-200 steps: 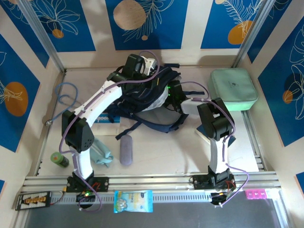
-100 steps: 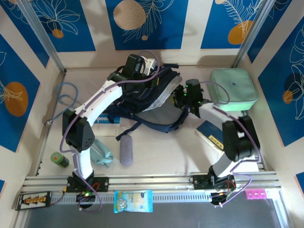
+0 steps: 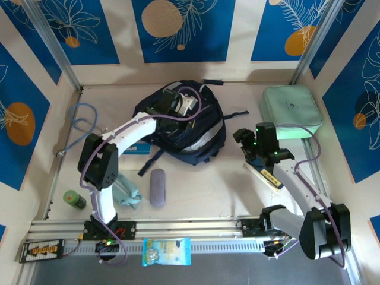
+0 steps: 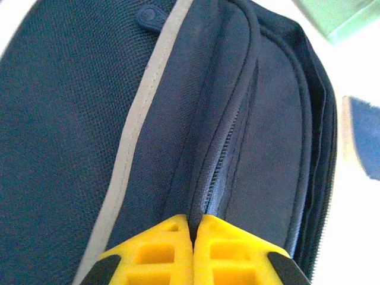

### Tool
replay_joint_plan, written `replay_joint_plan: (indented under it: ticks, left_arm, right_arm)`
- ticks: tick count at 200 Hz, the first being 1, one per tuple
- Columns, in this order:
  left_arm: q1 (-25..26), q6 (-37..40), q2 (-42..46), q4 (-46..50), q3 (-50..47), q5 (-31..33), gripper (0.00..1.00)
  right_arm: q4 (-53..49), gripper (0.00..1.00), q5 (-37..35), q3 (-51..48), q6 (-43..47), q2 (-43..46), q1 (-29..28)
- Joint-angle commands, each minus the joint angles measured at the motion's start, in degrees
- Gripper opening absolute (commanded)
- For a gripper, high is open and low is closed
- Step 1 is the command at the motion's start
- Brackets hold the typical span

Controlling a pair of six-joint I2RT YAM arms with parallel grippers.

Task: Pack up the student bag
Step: Close the student bag at the center of the table, then move the book to the middle-right of the table.

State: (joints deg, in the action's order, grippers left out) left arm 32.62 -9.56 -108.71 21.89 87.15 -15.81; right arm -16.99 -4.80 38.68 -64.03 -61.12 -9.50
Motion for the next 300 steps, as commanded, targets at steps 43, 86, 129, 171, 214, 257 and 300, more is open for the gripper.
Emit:
replay_joint_plan:
  ticks: [43,86,129,171,214,257,300]
  left_arm:
    - [-0.6,-2.3,3.9,0.8,-1.5,2.0,0.64]
    - [-0.9,-7.5,10.7,-2.4,-6.5,5.9,0.86]
    - [-1.5,-9.1,14.5,-2.7,-9.8,9.0,0.96]
    - [-1.7,-8.8,15.8,-3.1,-10.8,7.9,1.0]
    - [-1.6,-9.0,15.8,-4.0,-11.4,7.3,1.0]
    - [-1.6,-8.7,15.2,-4.0,-10.6,6.9,1.0]
    - [-1.6,-8.3,13.3,-3.8,-8.6,6.1,1.0]
  right_arm:
    - [-11.4,0.7,-3.7,1.9,14.6,-3.0,12.6]
    - [-11.9,0.7,-5.5,7.5,20.6,-15.3,14.6]
    - [-9.6,0.7,-6.2,10.9,21.7,-22.4,13.5]
    - [-9.3,0.7,-3.2,12.8,21.6,-28.5,12.9]
    - [-10.3,0.7,0.8,12.3,21.1,-31.0,10.7]
    - [-11.2,0.7,7.3,10.5,20.3,-30.4,5.8]
    - [-14.5,0.7,9.8,8.3,17.9,-26.1,-7.1]
